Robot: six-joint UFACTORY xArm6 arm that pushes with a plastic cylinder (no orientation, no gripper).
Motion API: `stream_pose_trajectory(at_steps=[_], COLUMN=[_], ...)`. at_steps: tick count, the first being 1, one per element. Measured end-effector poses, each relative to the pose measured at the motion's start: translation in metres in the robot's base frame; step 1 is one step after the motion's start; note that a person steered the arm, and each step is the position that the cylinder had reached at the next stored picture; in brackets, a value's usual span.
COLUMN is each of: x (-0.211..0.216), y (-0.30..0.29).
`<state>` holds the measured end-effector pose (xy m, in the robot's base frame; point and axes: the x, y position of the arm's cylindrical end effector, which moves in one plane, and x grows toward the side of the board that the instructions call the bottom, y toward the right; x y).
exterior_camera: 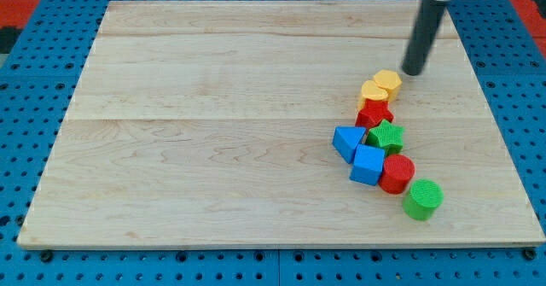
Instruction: Separate the red star from the line
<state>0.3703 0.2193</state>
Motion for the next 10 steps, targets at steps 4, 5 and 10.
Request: stream_pose_trajectory(at_steps=[4, 5, 10], x=[0.001, 0.015, -0.043], y=[-0.048, 0.009, -0.149])
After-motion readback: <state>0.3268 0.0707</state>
